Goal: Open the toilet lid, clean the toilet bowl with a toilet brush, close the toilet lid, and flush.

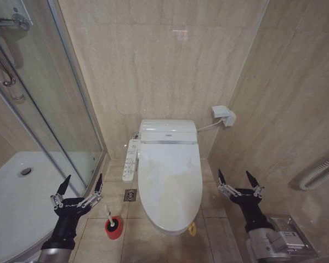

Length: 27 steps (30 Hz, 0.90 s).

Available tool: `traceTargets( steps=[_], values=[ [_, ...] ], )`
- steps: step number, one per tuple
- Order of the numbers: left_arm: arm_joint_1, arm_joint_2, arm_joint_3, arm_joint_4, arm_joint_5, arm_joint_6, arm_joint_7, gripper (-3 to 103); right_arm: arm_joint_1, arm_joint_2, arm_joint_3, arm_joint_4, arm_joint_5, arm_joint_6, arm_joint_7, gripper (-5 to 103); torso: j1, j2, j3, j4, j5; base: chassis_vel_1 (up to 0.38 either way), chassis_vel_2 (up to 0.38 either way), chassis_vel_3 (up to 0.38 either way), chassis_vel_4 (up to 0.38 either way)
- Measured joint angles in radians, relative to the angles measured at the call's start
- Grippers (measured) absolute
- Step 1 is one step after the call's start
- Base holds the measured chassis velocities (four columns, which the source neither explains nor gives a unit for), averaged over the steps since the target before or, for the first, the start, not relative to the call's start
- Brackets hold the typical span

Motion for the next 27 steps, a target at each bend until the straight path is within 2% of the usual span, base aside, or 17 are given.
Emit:
traceTargets(
  steps=[1, 5, 10, 12, 22, 27],
  values=[
    [0.0, 0.0, 0.0, 0.0, 0.0, 0.0, 0.0, 100, 0.0, 0.0, 0.0, 0.0, 0.0, 0.0, 0.0, 100, 0.0, 0.0, 0.0, 0.0, 0.0, 0.0, 0.0, 0.0, 0.0],
    [0.0, 0.0, 0.0, 0.0, 0.0, 0.0, 0.0, 100, -0.002, 0.011, -0.028, -0.065, -0.078, 0.094, 0.059, 100, 0.0, 0.0, 0.0, 0.0001, 0.0001, 0.0, 0.0, 0.0, 0.0],
    [0.0, 0.0, 0.0, 0.0, 0.0, 0.0, 0.0, 100, -0.013, 0.013, -0.035, -0.13, -0.129, 0.131, 0.071, 100, 0.0, 0.0, 0.0, 0.0003, 0.0, 0.0, 0.0, 0.0, 0.0],
    [0.0, 0.0, 0.0, 0.0, 0.0, 0.0, 0.0, 100, -0.023, 0.014, -0.031, -0.203, -0.157, 0.176, 0.07, 100, 0.0, 0.0, 0.0, 0.0002, 0.0001, 0.0, 0.0, 0.0, 0.0],
    [0.0, 0.0, 0.0, 0.0, 0.0, 0.0, 0.0, 100, -0.083, 0.01, -0.03, -0.398, -0.185, 0.299, 0.027, 100, 0.0, 0.0, 0.0, 0.0001, 0.0002, 0.0, 0.0, 0.0, 0.0],
    [0.0, 0.0, 0.0, 0.0, 0.0, 0.0, 0.0, 100, -0.08, -0.013, -0.046, -0.495, -0.193, 0.315, -0.02, 100, 0.0, 0.0, 0.0, 0.0, 0.0001, 0.0, 0.0, 0.0, 0.0]
  ],
)
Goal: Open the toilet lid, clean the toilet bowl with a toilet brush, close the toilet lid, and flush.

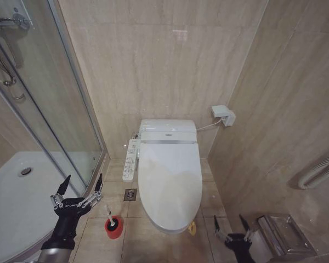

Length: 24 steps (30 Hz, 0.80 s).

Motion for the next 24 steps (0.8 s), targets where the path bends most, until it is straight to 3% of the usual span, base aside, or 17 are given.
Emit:
traceTargets(
  steps=[10, 24],
  values=[
    [0.0, 0.0, 0.0, 0.0, 0.0, 0.0, 0.0, 100, 0.099, -0.017, -0.054, -0.203, -0.06, 0.005, -0.02, 100, 0.0, 0.0, 0.0, 0.0001, 0.0, 0.0, 0.0, 0.0, 0.0],
    [0.0, 0.0, 0.0, 0.0, 0.0, 0.0, 0.0, 100, 0.151, -0.037, -0.098, -0.306, -0.076, -0.002, -0.058, 100, 0.0, 0.0, 0.0, 0.0001, 0.0, 0.0, 0.0, 0.0, 0.0]
  ],
)
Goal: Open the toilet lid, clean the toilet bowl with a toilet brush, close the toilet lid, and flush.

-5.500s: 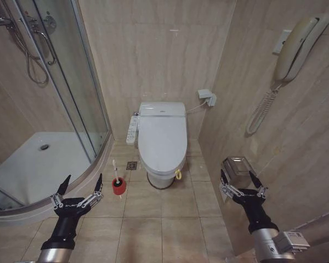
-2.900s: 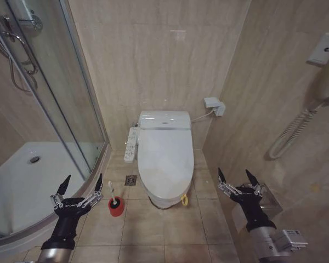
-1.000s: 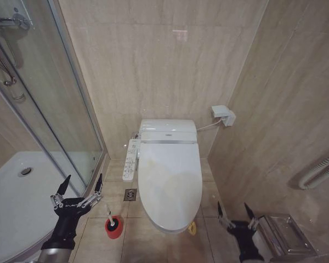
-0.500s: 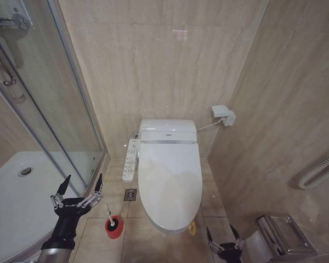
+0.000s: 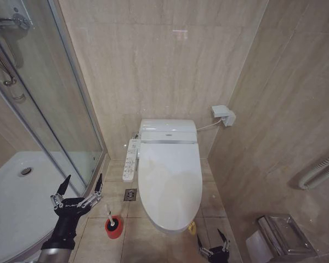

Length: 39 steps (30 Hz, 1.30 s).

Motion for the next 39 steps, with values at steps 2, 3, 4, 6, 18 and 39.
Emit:
traceTargets(
  steps=[2, 3, 4, 6, 18, 39],
  values=[
    [0.0, 0.0, 0.0, 0.0, 0.0, 0.0, 0.0, 100, 0.0, -0.002, -0.001, -0.001, 0.001, 0.0, -0.004, 100, 0.0, 0.0, 0.0, 0.0, -0.0001, 0.0, 0.0, 0.0, 0.0],
    [0.0, 0.0, 0.0, 0.0, 0.0, 0.0, 0.0, 100, 0.0, -0.004, -0.003, -0.004, 0.003, -0.001, -0.01, 100, 0.0, 0.0, 0.0, 0.0, -0.0001, 0.0, 0.0, 0.0, 0.0],
    [0.0, 0.0, 0.0, 0.0, 0.0, 0.0, 0.0, 100, 0.003, -0.006, -0.007, -0.01, 0.004, -0.003, -0.011, 100, 0.0, 0.0, 0.0, 0.0, -0.0001, 0.0, 0.0, 0.0, 0.0],
    [0.0, 0.0, 0.0, 0.0, 0.0, 0.0, 0.0, 100, 0.01, -0.007, -0.013, -0.018, 0.003, -0.004, -0.011, 100, 0.0, 0.0, 0.0, -0.0001, -0.0001, 0.0, 0.0, 0.0, 0.0],
    [0.0, 0.0, 0.0, 0.0, 0.0, 0.0, 0.0, 100, 0.012, -0.023, -0.08, 0.012, 0.006, -0.04, -0.01, 100, 0.0, 0.0, 0.0, -0.0001, -0.0001, 0.0, 0.0, 0.0, 0.0],
    [0.0, 0.0, 0.0, 0.0, 0.0, 0.0, 0.0, 100, 0.128, -0.014, -0.098, -0.036, -0.002, -0.07, 0.021, 100, 0.0, 0.0, 0.0, 0.0002, -0.0001, 0.0, 0.0, 0.0, 0.0]
  ],
)
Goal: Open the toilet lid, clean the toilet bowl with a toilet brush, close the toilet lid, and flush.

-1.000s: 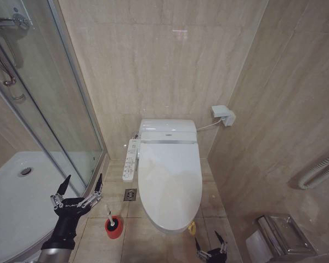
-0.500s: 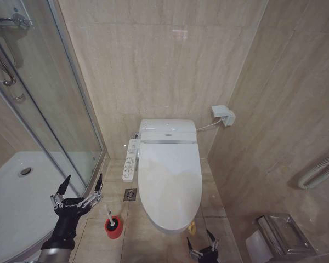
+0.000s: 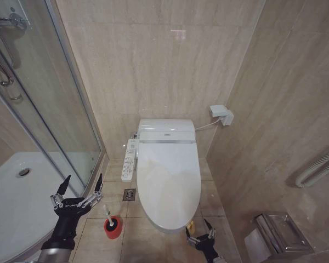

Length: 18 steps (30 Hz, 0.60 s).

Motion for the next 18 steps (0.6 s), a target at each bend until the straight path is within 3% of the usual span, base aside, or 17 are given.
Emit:
traceTargets(
  steps=[18],
  values=[
    [0.0, 0.0, 0.0, 0.0, 0.0, 0.0, 0.0, 100, 0.021, 0.011, 0.019, -0.059, -0.037, 0.021, -0.002, 100, 0.0, 0.0, 0.0, -0.0003, 0.0, 0.0, 0.0, 0.0, 0.0]
  ],
)
